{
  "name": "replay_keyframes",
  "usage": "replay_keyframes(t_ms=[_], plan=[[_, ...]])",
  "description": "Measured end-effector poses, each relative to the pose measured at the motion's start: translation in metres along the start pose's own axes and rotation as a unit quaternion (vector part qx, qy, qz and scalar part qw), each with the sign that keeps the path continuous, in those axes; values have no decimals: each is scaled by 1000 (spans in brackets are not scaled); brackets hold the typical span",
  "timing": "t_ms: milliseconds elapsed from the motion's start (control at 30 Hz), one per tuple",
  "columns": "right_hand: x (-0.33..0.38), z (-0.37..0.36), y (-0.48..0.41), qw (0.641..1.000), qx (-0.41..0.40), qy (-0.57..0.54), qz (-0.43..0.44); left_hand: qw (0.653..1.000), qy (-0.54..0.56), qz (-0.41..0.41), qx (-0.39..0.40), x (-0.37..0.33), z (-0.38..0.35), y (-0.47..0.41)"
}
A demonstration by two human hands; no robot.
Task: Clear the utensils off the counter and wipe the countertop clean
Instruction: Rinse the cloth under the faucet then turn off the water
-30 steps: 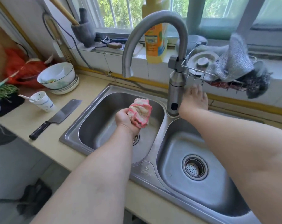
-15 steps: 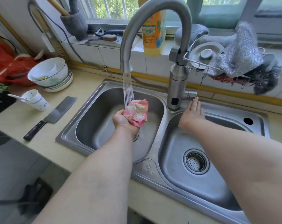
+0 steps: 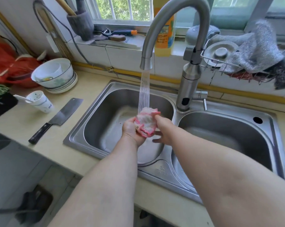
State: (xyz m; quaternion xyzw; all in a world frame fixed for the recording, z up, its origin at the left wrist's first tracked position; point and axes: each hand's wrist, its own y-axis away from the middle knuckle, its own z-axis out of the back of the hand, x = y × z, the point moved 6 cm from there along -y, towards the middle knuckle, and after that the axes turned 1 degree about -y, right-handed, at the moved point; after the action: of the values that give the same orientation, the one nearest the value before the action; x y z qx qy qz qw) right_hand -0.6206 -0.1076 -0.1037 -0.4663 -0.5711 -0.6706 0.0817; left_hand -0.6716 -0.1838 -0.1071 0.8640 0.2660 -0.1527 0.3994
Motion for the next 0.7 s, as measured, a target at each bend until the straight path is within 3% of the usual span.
replay_keyframes(t_ms=[100, 300, 433, 500, 567, 700], plan=[[-3, -15, -1, 992, 34, -113, -43, 996, -80, 28, -21, -5, 6, -6], [-1, -10, -16, 968, -27, -247, -34, 971, -209, 20, -115, -15, 40, -20], [-6, -14, -27, 971, -7, -222, -91, 972, -232, -10, -40, -19, 28, -15], [-10, -20, -30, 973, 20, -192, -129, 961, -278, 11, 8, -15, 20, -9], [-9, -22, -32, 977, 15, -179, -114, 943, -333, 13, 15, -15, 19, -4], [-9, -27, -41, 956, -2, -286, -68, 921, -376, -55, -91, -27, 36, -12]])
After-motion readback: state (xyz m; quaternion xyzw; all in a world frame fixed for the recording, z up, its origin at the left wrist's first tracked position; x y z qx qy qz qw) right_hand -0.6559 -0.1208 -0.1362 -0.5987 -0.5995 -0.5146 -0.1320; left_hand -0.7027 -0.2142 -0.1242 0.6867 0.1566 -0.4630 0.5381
